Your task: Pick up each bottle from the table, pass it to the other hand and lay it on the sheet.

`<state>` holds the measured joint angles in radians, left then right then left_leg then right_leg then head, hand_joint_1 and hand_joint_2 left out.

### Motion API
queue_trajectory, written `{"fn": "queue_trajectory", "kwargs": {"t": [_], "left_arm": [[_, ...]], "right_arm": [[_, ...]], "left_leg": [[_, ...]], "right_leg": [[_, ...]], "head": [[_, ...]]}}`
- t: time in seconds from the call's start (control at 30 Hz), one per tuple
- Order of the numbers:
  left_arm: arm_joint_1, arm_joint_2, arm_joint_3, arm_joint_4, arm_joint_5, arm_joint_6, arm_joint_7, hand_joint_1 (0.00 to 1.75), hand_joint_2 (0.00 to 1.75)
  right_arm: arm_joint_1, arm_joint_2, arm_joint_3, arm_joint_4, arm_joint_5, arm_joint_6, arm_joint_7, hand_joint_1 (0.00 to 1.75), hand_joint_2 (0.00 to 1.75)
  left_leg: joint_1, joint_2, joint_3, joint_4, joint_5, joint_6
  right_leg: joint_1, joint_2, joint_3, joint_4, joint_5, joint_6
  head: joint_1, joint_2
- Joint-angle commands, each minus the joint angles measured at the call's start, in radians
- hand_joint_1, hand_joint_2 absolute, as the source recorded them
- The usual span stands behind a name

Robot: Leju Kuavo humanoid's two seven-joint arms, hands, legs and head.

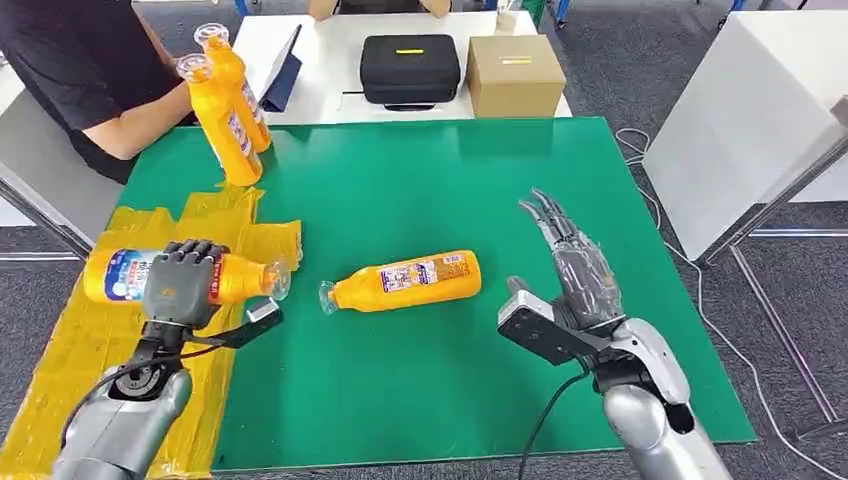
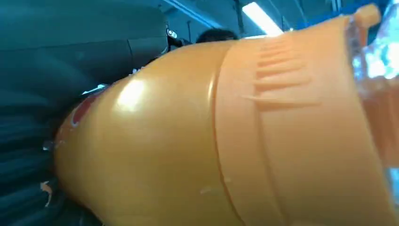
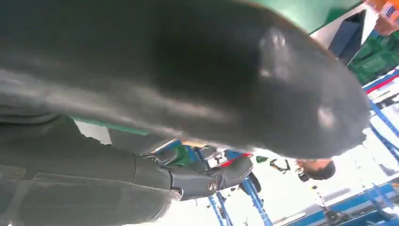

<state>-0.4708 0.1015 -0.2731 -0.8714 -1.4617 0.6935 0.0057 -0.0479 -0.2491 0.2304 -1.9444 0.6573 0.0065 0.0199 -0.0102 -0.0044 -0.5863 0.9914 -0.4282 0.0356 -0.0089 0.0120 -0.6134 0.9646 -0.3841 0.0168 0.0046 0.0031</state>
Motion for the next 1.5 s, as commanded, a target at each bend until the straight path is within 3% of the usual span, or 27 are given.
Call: {"fn": "queue_trajectory", "kwargs": {"t": [0.03, 0.4, 0.43, 0.47, 0.57, 0.6, 0.63, 0.77, 0.8, 1.0, 1.17, 1.5], "left_arm": [[-0.037, 0.032, 0.067, 0.3, -0.036, 0.005, 0.051, 1.75, 1.75], [-0.069, -0.016, 0.157, 0.407, -0.009, 0.001, 0.046, 1.75, 1.75], [-0.08, -0.021, 0.163, 0.415, -0.004, 0.005, 0.037, 1.64, 1.75], [-0.082, -0.023, 0.166, 0.417, -0.002, 0.005, 0.035, 1.43, 1.75], [-0.082, -0.023, 0.166, 0.417, -0.002, 0.005, 0.035, 1.43, 1.75], [-0.085, -0.024, 0.167, 0.42, 0.0, 0.004, 0.029, 0.52, 1.75], [-0.083, -0.026, 0.176, 0.415, 0.007, 0.005, 0.007, 0.0, 1.75], [-0.089, -0.039, 0.175, 0.432, 0.015, 0.004, -0.036, 0.0, 1.75], [-0.081, -0.042, 0.179, 0.415, 0.023, 0.005, -0.057, 0.0, 0.0], [-0.052, -0.051, 0.183, 0.354, 0.032, 0.005, -0.109, 0.0, 0.0], [-0.006, -0.066, 0.181, 0.248, 0.033, 0.005, -0.156, 0.0, 0.0], [0.038, -0.055, 0.21, 0.156, 0.146, 0.005, -0.255, 0.0, 0.0]], "right_arm": [[0.028, -0.101, 0.068, 0.046, -0.065, -0.008, -0.071, 0.0, 0.0], [0.03, -0.092, 0.104, 0.032, -0.049, -0.001, -0.04, 0.0, 0.0], [0.039, -0.093, 0.102, 0.031, -0.049, -0.002, -0.04, 0.0, 0.0], [0.043, -0.091, 0.102, 0.031, -0.048, -0.002, -0.04, 0.0, 0.0], [0.043, -0.091, 0.102, 0.031, -0.048, -0.002, -0.04, 0.0, 0.0], [0.043, -0.086, 0.104, 0.033, -0.046, -0.003, -0.038, 0.0, 0.0], [0.042, -0.083, 0.103, 0.036, -0.043, -0.005, -0.036, 0.0, 0.0], [0.063, -0.085, 0.095, 0.036, -0.041, -0.011, -0.037, 0.0, 0.0], [0.071, -0.082, 0.091, 0.035, -0.039, -0.014, -0.038, 0.0, 0.0], [0.067, -0.07, 0.095, 0.046, -0.033, -0.016, -0.045, 0.0, 0.0], [-0.017, -0.04, 0.127, 0.096, -0.028, 0.011, -0.046, 0.0, 0.0], [-0.062, -0.07, 0.15, 0.166, -0.073, 0.012, -0.08, 0.0, 0.0]], "left_leg": [[0.001, 0.001, 0.005, -0.001, -0.002, -0.002], [0.001, 0.0, 0.006, -0.002, -0.003, -0.004], [0.001, 0.0, 0.005, -0.001, -0.002, -0.003], [0.001, -0.001, 0.004, -0.001, -0.002, -0.003], [0.001, -0.002, 0.005, -0.001, -0.002, -0.003], [0.001, -0.001, 0.004, -0.001, -0.001, -0.003], [0.001, -0.001, 0.006, -0.001, -0.002, -0.003], [0.001, -0.001, 0.005, -0.001, -0.001, -0.003], [0.001, -0.002, 0.007, -0.001, -0.003, -0.004], [0.001, -0.001, 0.007, -0.002, -0.002, -0.003], [0.0, 0.001, 0.004, -0.001, -0.001, -0.002], [0.0, 0.001, 0.006, -0.001, -0.003, -0.003]], "right_leg": [[0.001, 0.0, 0.005, -0.001, -0.001, -0.001], [0.001, -0.002, 0.007, -0.001, -0.002, -0.001], [0.001, -0.002, 0.006, -0.001, -0.002, -0.001], [0.0, -0.002, 0.005, -0.001, -0.002, -0.001], [0.001, -0.003, 0.005, -0.001, -0.002, -0.001], [0.0, -0.002, 0.005, -0.001, -0.002, -0.001], [0.001, -0.002, 0.006, -0.001, -0.002, -0.001], [0.001, -0.003, 0.006, -0.001, -0.002, -0.001], [0.001, -0.003, 0.008, -0.001, -0.003, -0.001], [0.001, -0.003, 0.008, -0.002, -0.002, -0.001], [0.0, 0.0, 0.004, -0.001, -0.001, 0.0], [0.0, -0.001, 0.007, -0.001, -0.002, -0.001]], "head": [[0.0, 0.0], [0.0, 0.0], [0.0, 0.0], [0.0, 0.0], [0.0, 0.0], [0.0, 0.0], [0.0, 0.0], [0.0, 0.0], [0.0, 0.0], [0.0, 0.0], [0.0, 0.0], [0.0, 0.0]]}}
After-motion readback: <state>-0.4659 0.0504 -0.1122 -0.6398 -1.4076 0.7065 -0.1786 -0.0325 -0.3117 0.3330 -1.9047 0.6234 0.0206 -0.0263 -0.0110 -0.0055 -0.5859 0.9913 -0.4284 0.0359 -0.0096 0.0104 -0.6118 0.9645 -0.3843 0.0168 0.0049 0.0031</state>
